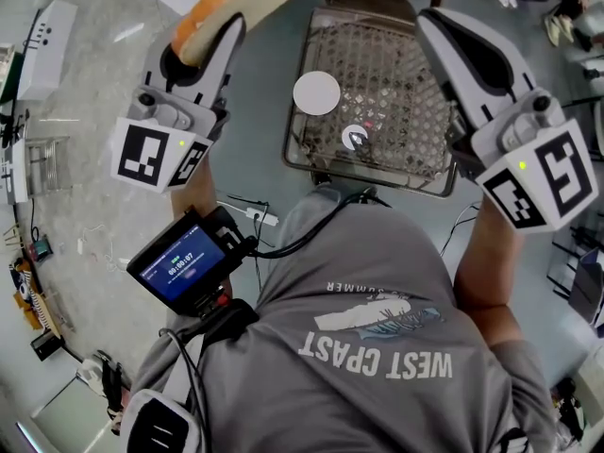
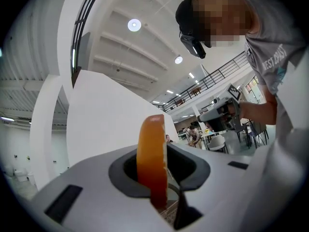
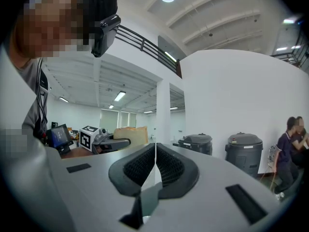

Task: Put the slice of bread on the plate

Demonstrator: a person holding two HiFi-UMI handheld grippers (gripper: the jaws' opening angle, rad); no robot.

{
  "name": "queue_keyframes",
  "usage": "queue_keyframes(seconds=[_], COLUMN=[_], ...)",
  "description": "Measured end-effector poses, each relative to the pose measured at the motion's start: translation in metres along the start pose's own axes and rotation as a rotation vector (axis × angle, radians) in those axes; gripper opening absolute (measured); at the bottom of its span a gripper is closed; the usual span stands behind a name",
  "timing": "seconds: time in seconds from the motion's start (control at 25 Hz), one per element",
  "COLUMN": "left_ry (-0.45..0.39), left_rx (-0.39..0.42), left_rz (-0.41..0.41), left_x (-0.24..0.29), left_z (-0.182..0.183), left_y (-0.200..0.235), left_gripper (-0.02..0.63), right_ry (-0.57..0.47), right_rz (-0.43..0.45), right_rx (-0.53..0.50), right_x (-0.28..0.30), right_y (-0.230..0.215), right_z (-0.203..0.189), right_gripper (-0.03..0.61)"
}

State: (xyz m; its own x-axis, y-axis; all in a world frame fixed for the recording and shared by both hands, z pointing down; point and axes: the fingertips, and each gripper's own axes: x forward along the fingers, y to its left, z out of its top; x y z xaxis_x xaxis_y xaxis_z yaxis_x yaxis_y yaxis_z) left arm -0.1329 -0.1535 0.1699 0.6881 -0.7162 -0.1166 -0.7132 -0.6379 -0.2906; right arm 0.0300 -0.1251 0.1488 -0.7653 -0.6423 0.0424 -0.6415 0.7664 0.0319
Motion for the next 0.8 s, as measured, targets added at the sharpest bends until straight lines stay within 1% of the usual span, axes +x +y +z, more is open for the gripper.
queue_keyframes(seconds=[0.12, 0.48, 0.8], left_ry=[0.015, 0.056, 0.099], left_rx=[0.000, -0.031, -0.061], left_rz=[-0.001, -0.012, -0.017], left_x=[0.002, 0.006, 0.011], left_z=[-0.007, -0.032, -0.061], left_y=[0.001, 0.002, 0.003], left_gripper=[0.100, 0.100, 0.100], right_ry=[0.002, 0.018, 0.026], right_rz=[-0.010, -0.022, -0.033], right_rx=[0.023, 0.019, 0.035], right_x=[-0.003, -0.005, -0.008], right_y=[-0.001, 0.002, 0.001], right_z=[-0.006, -0.007, -0.012], right_gripper=[0.008, 0.008, 0.008])
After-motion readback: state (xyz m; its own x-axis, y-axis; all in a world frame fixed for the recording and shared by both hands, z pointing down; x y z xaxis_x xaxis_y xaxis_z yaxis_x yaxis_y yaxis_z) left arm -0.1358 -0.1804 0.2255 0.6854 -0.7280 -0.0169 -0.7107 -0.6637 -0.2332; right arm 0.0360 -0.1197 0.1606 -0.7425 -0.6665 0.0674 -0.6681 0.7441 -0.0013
